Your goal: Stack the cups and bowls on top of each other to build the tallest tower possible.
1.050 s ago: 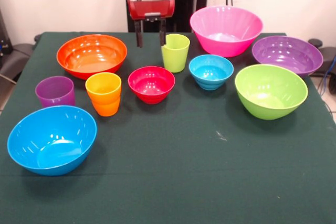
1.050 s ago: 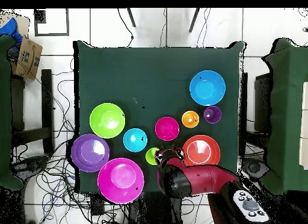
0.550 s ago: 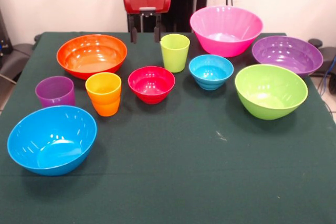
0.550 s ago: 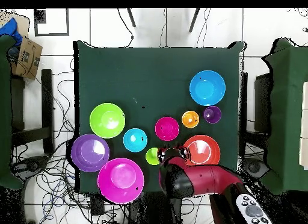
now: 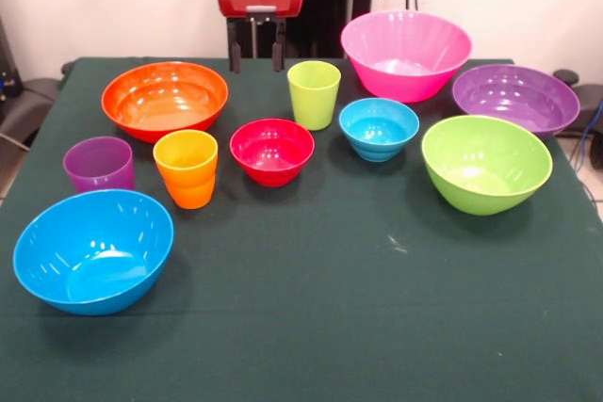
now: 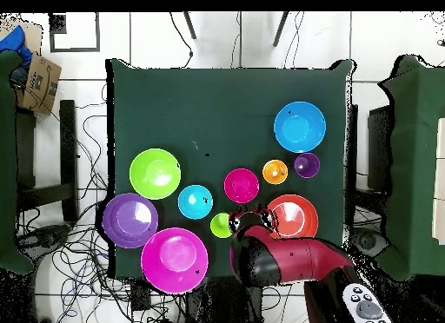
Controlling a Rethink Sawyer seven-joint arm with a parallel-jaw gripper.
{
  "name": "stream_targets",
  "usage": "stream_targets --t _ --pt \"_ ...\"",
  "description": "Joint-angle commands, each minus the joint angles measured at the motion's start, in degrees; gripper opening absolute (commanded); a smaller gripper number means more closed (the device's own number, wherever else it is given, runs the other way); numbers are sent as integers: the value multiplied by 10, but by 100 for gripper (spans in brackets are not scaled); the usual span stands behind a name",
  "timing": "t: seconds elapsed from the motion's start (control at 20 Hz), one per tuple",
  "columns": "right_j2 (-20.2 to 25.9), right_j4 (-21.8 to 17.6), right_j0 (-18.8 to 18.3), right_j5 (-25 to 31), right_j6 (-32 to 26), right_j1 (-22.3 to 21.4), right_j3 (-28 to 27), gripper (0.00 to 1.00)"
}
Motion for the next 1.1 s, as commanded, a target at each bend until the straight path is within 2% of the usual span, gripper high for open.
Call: stream_targets --t 0.05,0.45,1.1 --pt "19 -21 21 60 28 18 28 100" --pt "11 -17 32 53 38 15 33 100" --pt "23 -9 23 70 31 -2 45 100"
